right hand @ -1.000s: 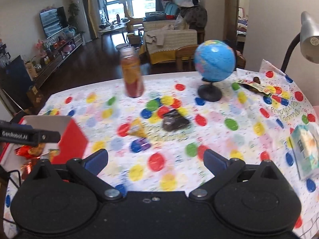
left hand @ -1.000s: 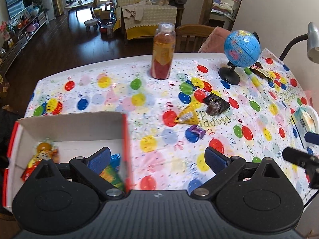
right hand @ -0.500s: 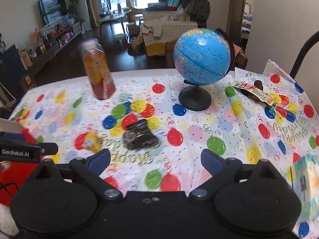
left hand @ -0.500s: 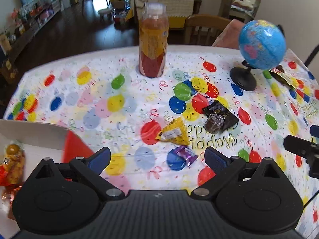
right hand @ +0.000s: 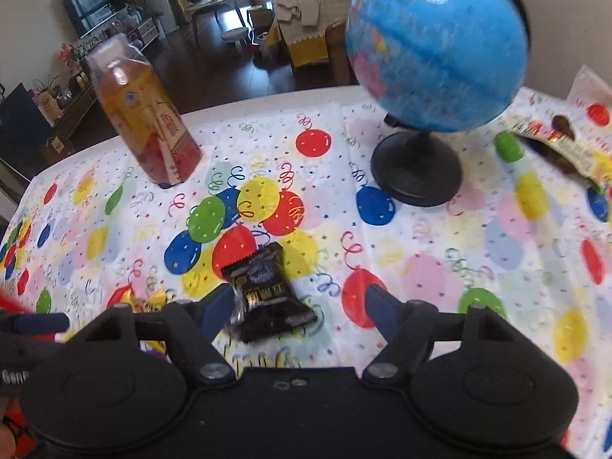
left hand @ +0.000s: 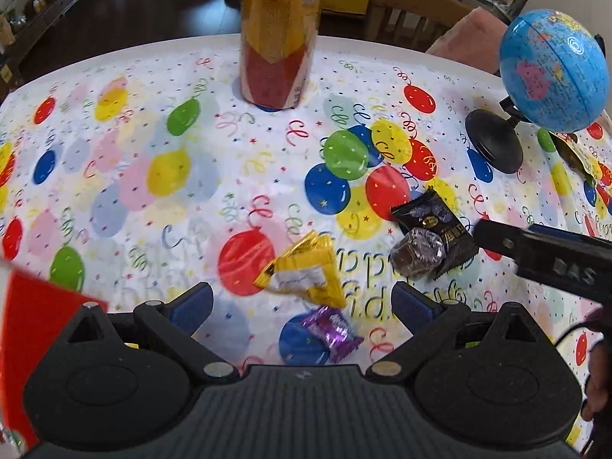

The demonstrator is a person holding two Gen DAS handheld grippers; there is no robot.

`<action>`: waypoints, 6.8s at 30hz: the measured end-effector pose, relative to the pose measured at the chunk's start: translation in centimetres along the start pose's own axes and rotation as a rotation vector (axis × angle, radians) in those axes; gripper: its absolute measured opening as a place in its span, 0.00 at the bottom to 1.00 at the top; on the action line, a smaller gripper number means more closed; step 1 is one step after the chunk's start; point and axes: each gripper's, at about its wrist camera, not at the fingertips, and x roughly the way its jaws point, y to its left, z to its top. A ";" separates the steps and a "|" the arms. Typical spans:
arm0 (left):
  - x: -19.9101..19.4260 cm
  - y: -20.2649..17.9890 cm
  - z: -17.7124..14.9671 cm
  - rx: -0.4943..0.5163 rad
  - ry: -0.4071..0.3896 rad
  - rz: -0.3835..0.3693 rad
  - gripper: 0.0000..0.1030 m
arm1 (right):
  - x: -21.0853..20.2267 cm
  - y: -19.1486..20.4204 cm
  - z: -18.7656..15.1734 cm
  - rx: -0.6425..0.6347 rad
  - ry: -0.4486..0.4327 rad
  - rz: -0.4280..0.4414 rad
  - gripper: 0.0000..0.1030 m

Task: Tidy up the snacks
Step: 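Grasp the black wrapped candy with the right gripper while the left gripper reaches the yellow packet, then close the left gripper on the yellow packet while the right gripper holds the black candy, then carry the yellow packet and black candy over the shoebox with both grippers, then open both grippers to drop the yellow packet and black candy in the box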

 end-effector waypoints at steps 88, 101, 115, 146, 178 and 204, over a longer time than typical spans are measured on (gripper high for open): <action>-2.0 1.7 -2.4 -0.077 0.086 0.060 0.32 | -8.2 -1.4 -11.3 0.235 0.003 0.229 0.26; -13.3 7.2 -5.2 -0.049 -0.031 0.016 0.32 | -14.9 5.4 -11.7 0.137 -0.075 0.233 0.26; -21.6 17.6 -7.5 -0.054 -0.129 0.008 0.32 | -18.6 17.8 -11.0 0.033 -0.130 0.292 0.26; -15.1 35.5 -9.7 0.032 -0.014 0.036 0.33 | -7.0 38.0 -13.5 -0.096 0.040 0.195 0.26; -18.7 34.0 -13.1 0.115 -0.138 -0.007 0.48 | -11.6 38.7 -16.5 -0.088 -0.032 0.173 0.46; -22.3 24.4 -13.2 0.213 -0.231 -0.065 0.85 | -18.4 31.1 -16.1 -0.029 -0.188 0.053 0.87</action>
